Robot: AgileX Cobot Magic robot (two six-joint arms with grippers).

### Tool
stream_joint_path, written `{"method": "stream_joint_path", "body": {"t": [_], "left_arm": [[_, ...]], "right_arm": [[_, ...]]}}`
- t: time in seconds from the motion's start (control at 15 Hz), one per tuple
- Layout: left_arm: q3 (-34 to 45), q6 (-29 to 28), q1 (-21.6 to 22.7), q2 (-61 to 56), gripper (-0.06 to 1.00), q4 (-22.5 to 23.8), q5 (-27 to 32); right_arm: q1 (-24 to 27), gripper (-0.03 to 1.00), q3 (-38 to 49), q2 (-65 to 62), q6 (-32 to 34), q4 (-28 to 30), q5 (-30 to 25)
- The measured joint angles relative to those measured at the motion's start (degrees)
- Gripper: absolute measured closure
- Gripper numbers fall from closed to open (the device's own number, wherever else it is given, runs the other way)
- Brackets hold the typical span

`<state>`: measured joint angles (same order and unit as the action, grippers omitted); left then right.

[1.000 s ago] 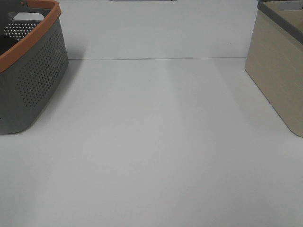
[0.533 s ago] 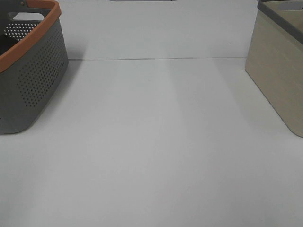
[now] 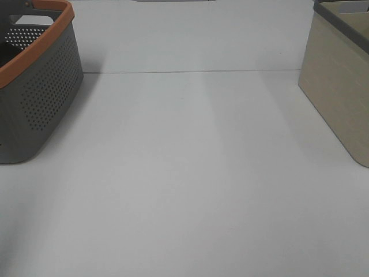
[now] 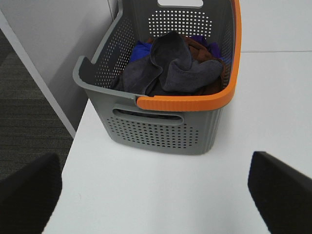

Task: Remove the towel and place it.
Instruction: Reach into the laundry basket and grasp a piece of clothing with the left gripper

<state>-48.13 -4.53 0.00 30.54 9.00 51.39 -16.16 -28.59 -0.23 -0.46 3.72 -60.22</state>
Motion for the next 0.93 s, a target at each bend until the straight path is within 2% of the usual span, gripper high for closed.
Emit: {"method": "stream_joint_path", "body": {"t": [0.4, 0.73, 0.93], "left_arm": [[-15.99, 2.23, 0.0, 21.49, -0.03, 1.2, 0.8], [-36.1, 6.07, 0.17, 44.75, -0.03, 4.24, 9.74], [-46.18, 11.06, 3.09, 56.09, -0.03, 4.41, 11.12]], "right_arm": [[0.0, 0.23, 0.0, 0.0, 0.0, 0.0, 0.0], [0.0, 0.23, 0.0, 0.0, 0.0, 0.0, 0.0], [0.0, 0.23, 0.0, 0.0, 0.0, 0.0, 0.0]]}}
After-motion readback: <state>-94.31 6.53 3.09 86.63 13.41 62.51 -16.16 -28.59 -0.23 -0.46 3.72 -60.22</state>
